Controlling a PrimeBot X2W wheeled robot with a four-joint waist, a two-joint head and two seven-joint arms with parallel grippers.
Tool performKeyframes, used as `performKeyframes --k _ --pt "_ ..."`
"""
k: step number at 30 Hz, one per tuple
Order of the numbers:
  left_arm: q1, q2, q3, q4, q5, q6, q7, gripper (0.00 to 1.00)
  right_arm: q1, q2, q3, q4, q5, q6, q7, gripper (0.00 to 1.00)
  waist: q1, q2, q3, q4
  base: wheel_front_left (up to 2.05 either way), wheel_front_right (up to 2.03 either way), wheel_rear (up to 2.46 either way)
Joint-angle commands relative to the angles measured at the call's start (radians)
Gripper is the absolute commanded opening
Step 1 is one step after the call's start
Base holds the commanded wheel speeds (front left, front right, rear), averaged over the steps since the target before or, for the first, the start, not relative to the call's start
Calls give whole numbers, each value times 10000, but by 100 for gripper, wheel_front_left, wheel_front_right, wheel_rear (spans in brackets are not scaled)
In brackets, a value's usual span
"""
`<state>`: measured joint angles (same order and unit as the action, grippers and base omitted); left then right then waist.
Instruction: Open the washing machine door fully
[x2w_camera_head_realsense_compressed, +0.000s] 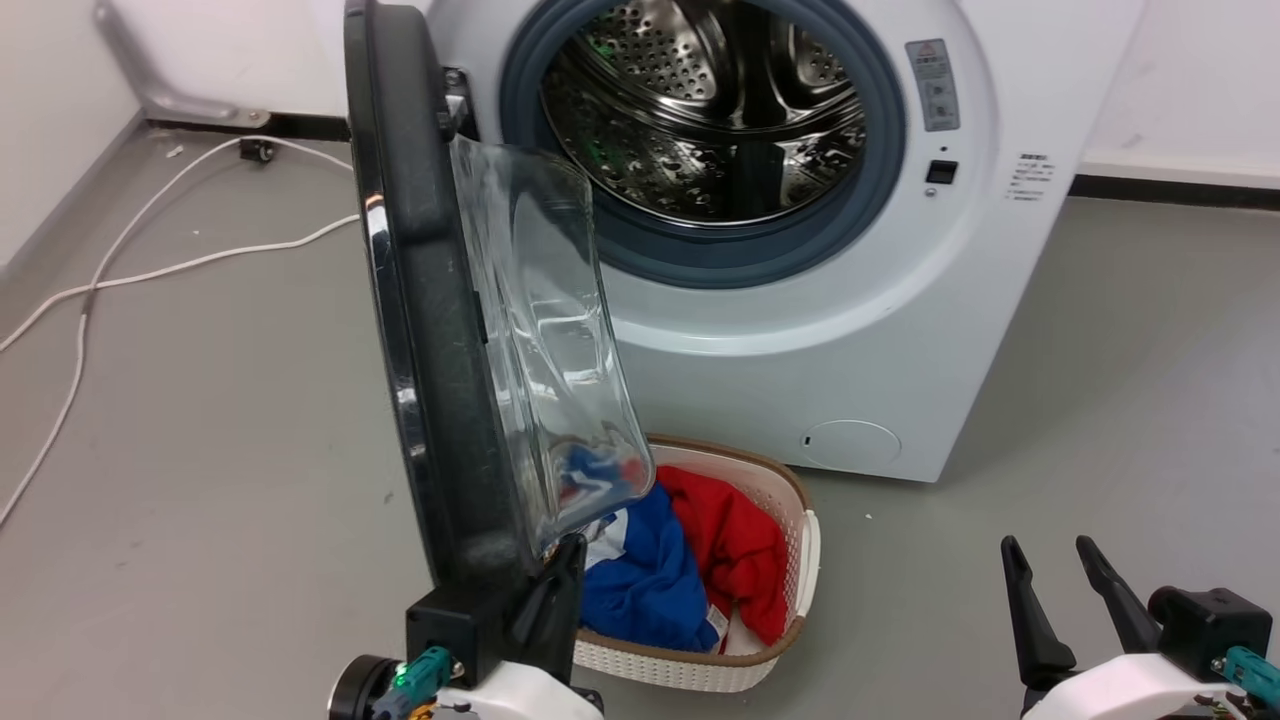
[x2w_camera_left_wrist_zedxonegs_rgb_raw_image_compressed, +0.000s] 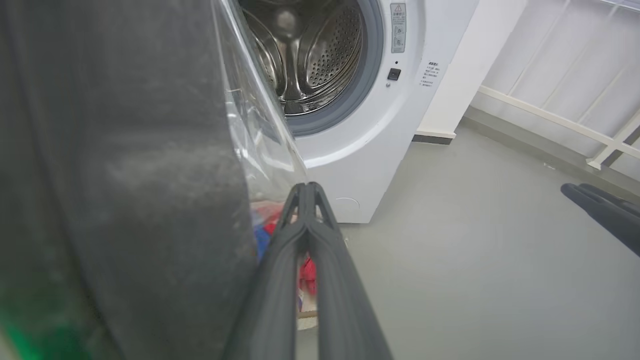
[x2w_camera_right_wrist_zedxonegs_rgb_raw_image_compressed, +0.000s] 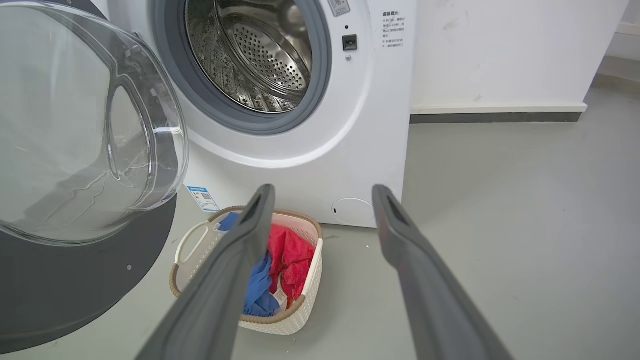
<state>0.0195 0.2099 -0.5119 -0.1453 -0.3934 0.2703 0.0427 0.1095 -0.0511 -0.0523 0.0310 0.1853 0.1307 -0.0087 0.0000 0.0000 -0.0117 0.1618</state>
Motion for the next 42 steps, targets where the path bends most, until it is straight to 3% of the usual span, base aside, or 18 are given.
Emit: performKeyframes --k 1,12,23,42 --pt "135 153 196 -114 28 164 30 0 73 10 -7 17 34 1 -39 100 0 0 16 234 0 0 0" --pt "469 675 988 -417 -128 603 -1 0 -54 9 -30 64 52 1 -47 100 0 0 118 1013 0 0 0" --pt "421 1595 2557 -72 -560 848 -280 0 -285 9 -41 17 -28 1 40 100 0 0 416 1371 0 0 0" --pt "-429 2788 5300 1618 -2032 204 -1619 0 -886 9 -99 -358 -334 1 306 100 0 0 1668 1080 0 0 0"
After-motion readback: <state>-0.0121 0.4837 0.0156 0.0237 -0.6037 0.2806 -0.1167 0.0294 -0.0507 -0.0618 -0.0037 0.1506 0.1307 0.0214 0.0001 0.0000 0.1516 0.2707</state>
